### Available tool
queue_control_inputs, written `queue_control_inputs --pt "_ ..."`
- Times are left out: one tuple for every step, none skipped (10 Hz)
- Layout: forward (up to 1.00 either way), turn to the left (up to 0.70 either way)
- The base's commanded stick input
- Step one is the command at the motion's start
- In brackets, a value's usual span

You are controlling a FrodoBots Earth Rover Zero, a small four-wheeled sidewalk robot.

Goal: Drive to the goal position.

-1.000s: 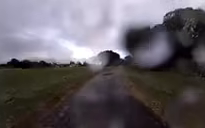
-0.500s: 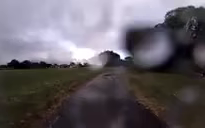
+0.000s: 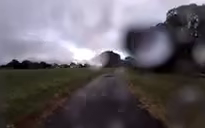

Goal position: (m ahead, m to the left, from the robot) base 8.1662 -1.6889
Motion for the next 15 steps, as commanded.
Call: queue_control_inputs --pt "0.70 0.00" --pt "0.70 0.00" --pt "0.70 0.00" --pt "0.70 0.00" --pt "0.70 0.00" --pt "0.70 -0.06" --pt "0.70 -0.12" --pt "0.70 -0.14" --pt "0.70 -0.14" --pt "0.70 0.00" --pt "0.70 0.00" --pt "0.70 0.00" --pt "0.70 0.00" --pt "0.70 0.00" --pt "0.70 0.00"
